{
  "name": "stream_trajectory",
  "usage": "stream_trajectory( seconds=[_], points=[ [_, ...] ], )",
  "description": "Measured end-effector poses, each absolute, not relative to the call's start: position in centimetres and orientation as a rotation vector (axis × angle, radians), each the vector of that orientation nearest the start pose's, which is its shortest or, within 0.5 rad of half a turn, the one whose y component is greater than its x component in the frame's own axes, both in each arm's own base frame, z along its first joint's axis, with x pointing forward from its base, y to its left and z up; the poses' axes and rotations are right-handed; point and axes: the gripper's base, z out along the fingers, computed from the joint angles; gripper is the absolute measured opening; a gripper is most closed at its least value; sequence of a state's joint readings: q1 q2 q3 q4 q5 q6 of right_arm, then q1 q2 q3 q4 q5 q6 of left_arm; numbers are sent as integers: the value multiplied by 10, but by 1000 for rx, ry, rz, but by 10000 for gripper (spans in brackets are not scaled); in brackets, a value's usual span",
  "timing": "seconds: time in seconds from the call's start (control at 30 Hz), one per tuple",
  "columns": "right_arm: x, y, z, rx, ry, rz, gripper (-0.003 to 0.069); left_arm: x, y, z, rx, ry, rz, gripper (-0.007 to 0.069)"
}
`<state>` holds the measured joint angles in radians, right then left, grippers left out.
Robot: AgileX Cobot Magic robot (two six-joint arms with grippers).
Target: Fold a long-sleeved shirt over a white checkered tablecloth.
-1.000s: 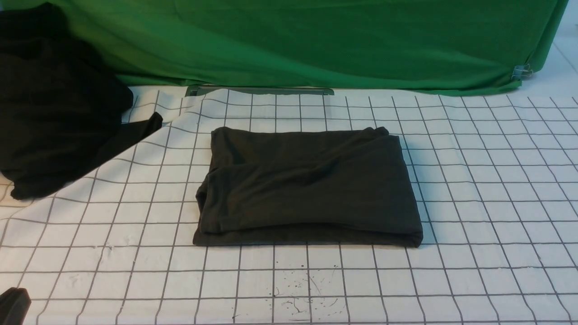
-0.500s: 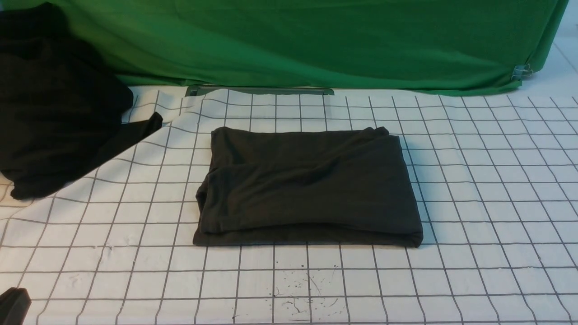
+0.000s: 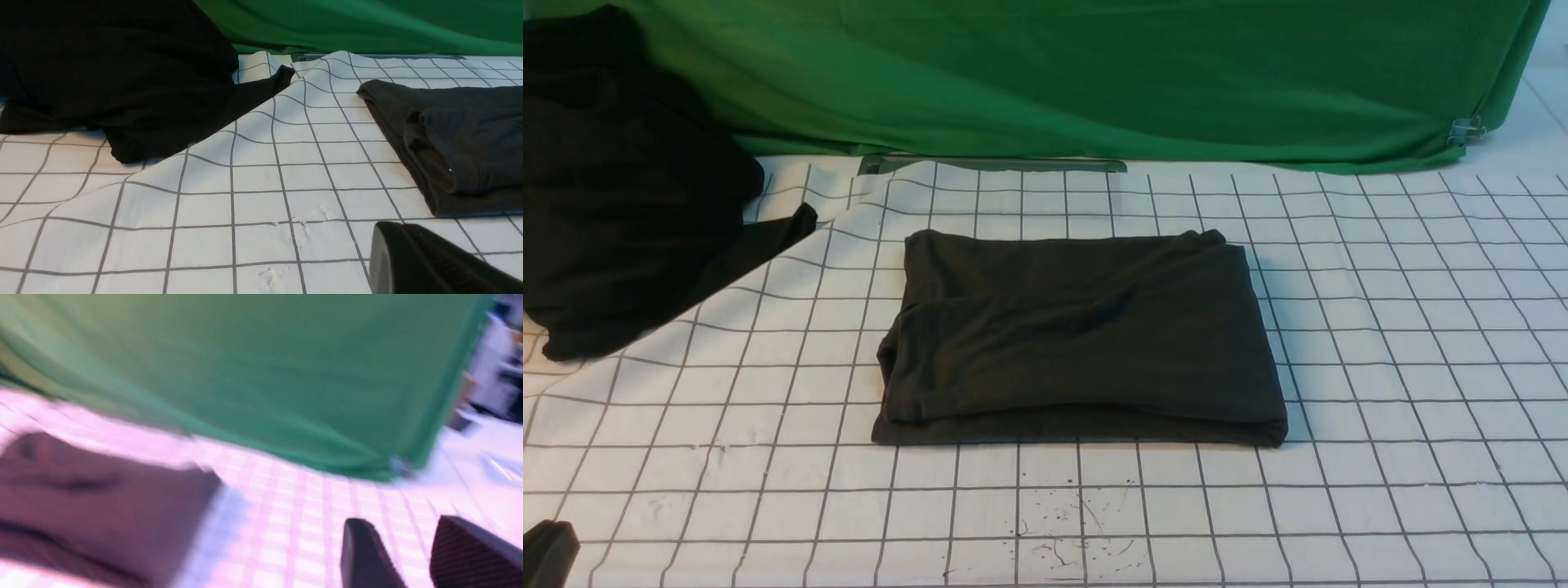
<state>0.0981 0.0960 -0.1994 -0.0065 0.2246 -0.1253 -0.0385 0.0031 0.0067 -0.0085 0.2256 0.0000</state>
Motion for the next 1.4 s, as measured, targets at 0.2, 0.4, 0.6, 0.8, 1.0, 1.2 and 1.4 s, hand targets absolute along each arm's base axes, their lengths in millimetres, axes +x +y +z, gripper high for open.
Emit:
stream_trajectory(
  seconds=[0.2, 0.4, 0.6, 0.8, 1.0, 1.2, 1.4],
  points=[
    [56, 0, 190, -122, 1739, -100, 241, 56, -2, 190, 33, 1719, -29, 3],
    [56, 0, 188, -110, 1743, -90, 245, 56, -2, 189, 33, 1728, -28, 3],
    [56, 0, 188, -108, 1742, -88, 246, 56, -2, 189, 33, 1727, -28, 3],
    [56, 0, 188, -107, 1740, -88, 246, 56, -2, 189, 33, 1727, -28, 3],
    [56, 0, 188, -107, 1739, -88, 246, 56, -2, 189, 33, 1727, -28, 3],
    [56, 0, 188, -107, 1739, -88, 246, 56, -2, 189, 33, 1727, -28, 3],
    [56, 0, 188, -107, 1739, -88, 246, 56, -2, 189, 33, 1727, -28, 3]
  ],
)
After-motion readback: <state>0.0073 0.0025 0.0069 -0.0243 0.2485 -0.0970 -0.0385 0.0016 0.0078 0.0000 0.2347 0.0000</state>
